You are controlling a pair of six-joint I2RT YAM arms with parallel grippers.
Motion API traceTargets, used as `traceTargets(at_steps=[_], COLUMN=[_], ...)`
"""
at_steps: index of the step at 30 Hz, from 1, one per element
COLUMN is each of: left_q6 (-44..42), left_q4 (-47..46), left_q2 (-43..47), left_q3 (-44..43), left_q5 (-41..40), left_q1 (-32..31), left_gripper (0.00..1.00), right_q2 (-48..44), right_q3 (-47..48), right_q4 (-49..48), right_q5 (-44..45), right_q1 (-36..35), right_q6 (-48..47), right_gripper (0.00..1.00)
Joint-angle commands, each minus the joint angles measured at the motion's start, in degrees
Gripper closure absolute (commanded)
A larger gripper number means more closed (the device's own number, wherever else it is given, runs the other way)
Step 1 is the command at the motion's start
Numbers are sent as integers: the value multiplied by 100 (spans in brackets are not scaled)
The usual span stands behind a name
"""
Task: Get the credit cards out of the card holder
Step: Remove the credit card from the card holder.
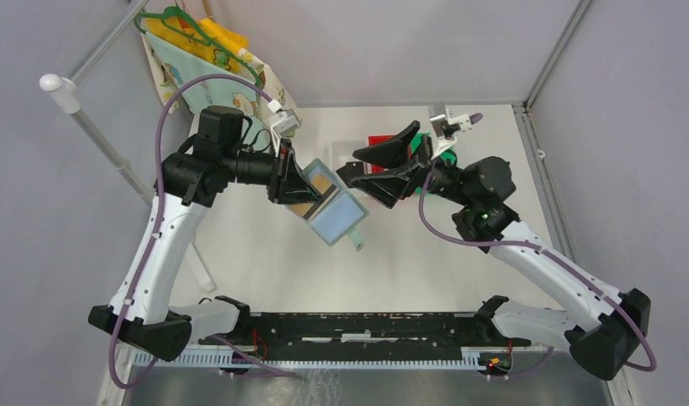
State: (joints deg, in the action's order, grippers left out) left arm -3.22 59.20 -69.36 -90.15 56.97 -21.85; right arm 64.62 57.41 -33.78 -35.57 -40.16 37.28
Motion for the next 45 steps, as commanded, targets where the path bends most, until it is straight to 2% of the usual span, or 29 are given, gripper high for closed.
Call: traceTargets(at_steps=[1,7,13,22,28,34,38,45], left_q6=[669,1315,1686,1577,1519,1659,1968,2013], left_q4=[-751,-1201,-1324,-1188,-1148,-1235,-1601,-1692], left_q2=[35,5,-38,37,45,53,177,232], left_q3=[-44,111,16,181,178,203,408,569], left_q5=[-51,35,243,284,387,878,915,917], left_q1=[593,1093,1213,1232,1242,1242,1244,1247], left_gripper=[98,98,98,98,97,93,90,83], right_q2=[-449,201,1188,2107,2263,2426,2564,2938], right_q3=[-42,-621,-722,-499,-380,-474,-409,-275], right_q4=[-125,-1792,-2947,-3863,-3941,-4336,-4445,-5101], right_q5=[718,243,213,216,235,345,447,701], right_q1=[-11,-291,-580,-575,-598,-613,-658,-738], right_q6=[121,1558,2403,3097,3159,3417,3484,3971], right_gripper=[23,25,29,34,36,39,44,57])
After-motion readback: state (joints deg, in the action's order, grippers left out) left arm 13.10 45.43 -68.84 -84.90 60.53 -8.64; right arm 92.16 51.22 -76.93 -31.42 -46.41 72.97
